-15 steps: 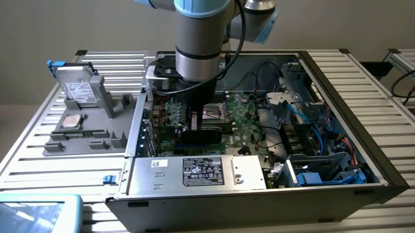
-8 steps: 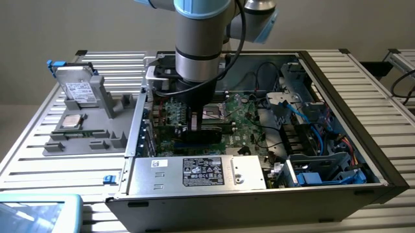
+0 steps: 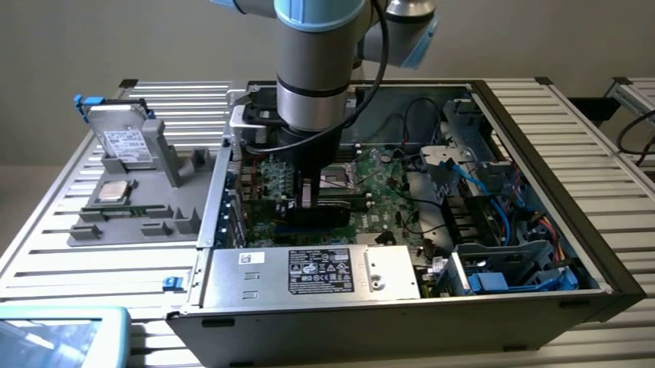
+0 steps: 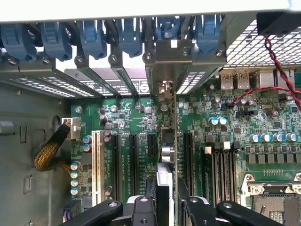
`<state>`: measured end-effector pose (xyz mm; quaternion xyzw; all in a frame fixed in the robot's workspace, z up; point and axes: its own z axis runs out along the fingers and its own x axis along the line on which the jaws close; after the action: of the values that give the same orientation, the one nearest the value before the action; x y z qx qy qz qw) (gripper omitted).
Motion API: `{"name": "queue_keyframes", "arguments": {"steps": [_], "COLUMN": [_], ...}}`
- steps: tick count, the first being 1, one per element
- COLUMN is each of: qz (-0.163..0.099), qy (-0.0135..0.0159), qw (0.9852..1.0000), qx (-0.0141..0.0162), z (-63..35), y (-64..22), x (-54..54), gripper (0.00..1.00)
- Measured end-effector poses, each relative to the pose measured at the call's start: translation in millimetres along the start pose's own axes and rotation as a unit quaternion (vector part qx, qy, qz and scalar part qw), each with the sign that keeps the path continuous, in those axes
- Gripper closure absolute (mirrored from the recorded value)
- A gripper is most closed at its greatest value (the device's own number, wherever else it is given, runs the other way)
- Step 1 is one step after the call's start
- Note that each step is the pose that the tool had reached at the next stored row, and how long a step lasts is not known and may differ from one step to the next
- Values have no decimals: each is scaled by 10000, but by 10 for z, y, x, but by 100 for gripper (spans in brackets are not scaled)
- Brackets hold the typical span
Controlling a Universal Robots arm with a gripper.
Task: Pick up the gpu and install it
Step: 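Insert the gpu into the slot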
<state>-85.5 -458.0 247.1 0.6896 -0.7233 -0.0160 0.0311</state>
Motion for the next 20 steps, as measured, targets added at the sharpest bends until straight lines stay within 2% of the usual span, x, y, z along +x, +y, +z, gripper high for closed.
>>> {"name": "queue_keyframes", "arguments": {"steps": [20], "qz": [1], "qy": [0], "qw": [10000], "qx": [-1], "z": [7], "y": [11], "x": [-7], "gripper": [72]}}
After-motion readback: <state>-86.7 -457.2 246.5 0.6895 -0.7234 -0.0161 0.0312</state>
